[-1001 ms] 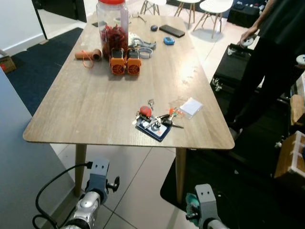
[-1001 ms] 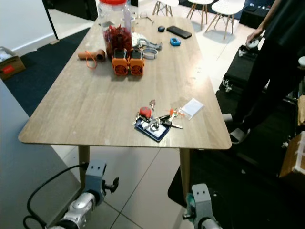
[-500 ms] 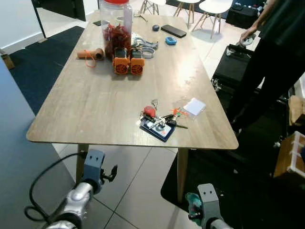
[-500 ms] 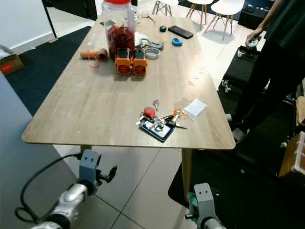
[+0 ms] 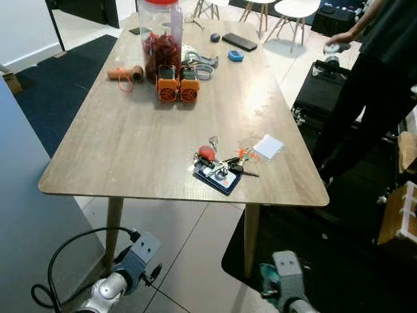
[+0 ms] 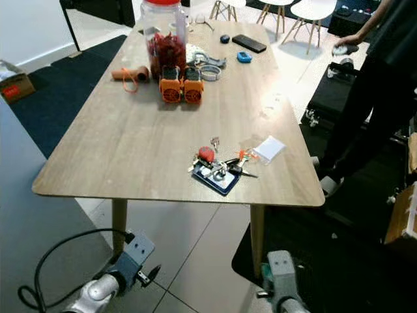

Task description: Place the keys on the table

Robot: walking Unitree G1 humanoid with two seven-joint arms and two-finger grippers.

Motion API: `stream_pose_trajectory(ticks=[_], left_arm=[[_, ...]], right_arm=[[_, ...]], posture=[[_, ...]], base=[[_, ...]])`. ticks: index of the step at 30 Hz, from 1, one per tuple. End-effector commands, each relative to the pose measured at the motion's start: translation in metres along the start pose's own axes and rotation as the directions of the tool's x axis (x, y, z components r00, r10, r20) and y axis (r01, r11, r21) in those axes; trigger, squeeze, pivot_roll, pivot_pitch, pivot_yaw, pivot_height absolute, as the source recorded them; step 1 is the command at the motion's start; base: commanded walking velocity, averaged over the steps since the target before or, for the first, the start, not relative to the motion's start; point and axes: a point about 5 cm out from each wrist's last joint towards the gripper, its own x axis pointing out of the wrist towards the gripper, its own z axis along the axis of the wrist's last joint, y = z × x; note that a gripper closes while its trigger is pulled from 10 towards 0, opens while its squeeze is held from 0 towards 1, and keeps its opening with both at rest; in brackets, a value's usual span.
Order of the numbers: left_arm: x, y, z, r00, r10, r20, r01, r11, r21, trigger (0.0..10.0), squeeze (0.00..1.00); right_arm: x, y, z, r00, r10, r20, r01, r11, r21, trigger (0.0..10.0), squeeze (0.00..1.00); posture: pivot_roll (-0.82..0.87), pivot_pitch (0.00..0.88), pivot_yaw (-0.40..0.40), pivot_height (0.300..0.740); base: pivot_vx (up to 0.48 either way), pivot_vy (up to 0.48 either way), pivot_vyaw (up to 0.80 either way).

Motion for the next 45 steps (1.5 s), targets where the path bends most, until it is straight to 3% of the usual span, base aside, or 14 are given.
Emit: stream_pose_trajectory(ticks=[1,6,8,12,14,15,20,22,24,26,27,30,33,45], left_arm=[[0.000,-0.008,-0.003,1.000,0.001,-0.013,-0.001,0.999,-0.044,10.0,0.00],[0.003,-0.012,0.000,1.000,-0.012,-0.004,0.012,1.000,-0.026,10.0,0.00],[0.003,-0.013,0.001,1.000,-0.012,-0.006,0.012,1.000,-0.021,10.0,0.00],[0.006,-0.014,0.003,1.000,-0.012,-0.021,0.012,1.000,-0.005,10.0,0.00],[0.007,-0.015,0.004,1.000,-0.016,-0.027,0.016,1.000,-0.002,10.0,0.00],[0.007,-0.015,0.004,1.000,-0.016,-0.027,0.016,1.000,-0.002,10.0,0.00],[0.007,-0.016,0.003,0.999,-0.016,-0.034,0.016,1.000,-0.004,10.0,0.00],[0.007,-0.016,0.003,0.999,-0.016,-0.035,0.015,1.000,-0.006,10.0,0.00],[0.006,-0.015,0.001,0.999,-0.010,-0.042,0.009,1.000,-0.011,10.0,0.00],[0.006,-0.015,0.000,0.999,-0.007,-0.046,0.006,1.000,-0.014,10.0,0.00],[0.005,-0.015,-0.002,0.999,-0.003,-0.052,0.002,1.000,-0.018,10.0,0.00],[0.005,-0.015,-0.002,0.999,0.000,-0.053,-0.002,1.000,-0.022,10.0,0.00],[0.005,-0.015,-0.003,0.998,0.013,-0.055,-0.015,0.999,-0.037,10.0,0.00],[0.002,-0.013,-0.010,0.996,0.019,-0.083,-0.022,0.999,-0.040,10.0,0.00]], right_arm=[[-0.006,-0.056,0.000,0.962,-0.274,0.017,0.269,0.954,0.134,10.0,0.00],[-0.017,-0.129,0.034,0.862,-0.488,0.138,0.448,0.860,0.246,10.0,0.00],[-0.018,-0.139,0.044,0.840,-0.515,0.170,0.467,0.847,0.256,10.0,0.00],[-0.029,-0.184,0.116,0.700,-0.639,0.317,0.485,0.752,0.446,10.0,0.00],[-0.030,-0.181,0.171,0.681,-0.573,0.456,0.349,0.801,0.486,10.0,0.00],[-0.030,-0.181,0.171,0.681,-0.573,0.456,0.349,0.801,0.486,10.0,0.00],[-0.029,-0.122,0.267,0.678,-0.185,0.712,0.008,0.970,0.245,10.0,0.00],[-0.028,-0.112,0.275,0.679,-0.125,0.723,-0.026,0.981,0.194,10.0,0.00],[-0.028,-0.077,0.293,0.672,0.076,0.737,-0.152,0.988,0.037,10.0,0.00],[-0.028,-0.054,0.300,0.660,0.198,0.725,-0.218,0.974,-0.068,10.0,0.00],[-0.029,-0.023,0.303,0.640,0.347,0.686,-0.296,0.935,-0.196,10.0,0.00],[-0.030,-0.003,0.301,0.619,0.441,0.650,-0.339,0.896,-0.286,10.0,0.00],[-0.035,0.040,0.289,0.571,0.628,0.529,-0.418,0.777,-0.470,10.0,0.00],[-0.031,0.056,0.267,0.627,0.683,0.375,-0.443,0.709,-0.549,10.0,0.06]], posture=[[0.09,0.007,-0.055,0.740],[0.06,0.010,-0.044,0.740],[0.06,0.011,-0.041,0.740],[0.06,0.011,-0.041,0.740],[0.05,0.012,-0.038,0.740],[0.05,0.012,-0.038,0.740],[0.06,0.010,-0.051,0.740],[0.06,0.010,-0.051,0.740],[0.07,0.010,-0.060,0.740],[0.07,0.010,-0.062,0.740],[0.08,0.009,-0.064,0.740],[0.08,0.011,-0.067,0.740],[0.08,0.011,-0.067,0.740],[0.09,0.017,-0.069,0.740]], base=[[0.000,0.000,0.00],[0.000,0.000,0.00],[0.000,0.000,0.00],[0.000,0.000,0.00],[0.000,0.000,0.00],[0.000,0.000,0.00],[0.000,0.000,0.00],[0.000,0.000,0.00],[0.000,0.000,0.00],[0.000,0.000,0.00],[0.000,0.000,0.00],[0.000,0.000,0.00],[0.000,0.000,0.00],[0.000,0.000,0.00]])
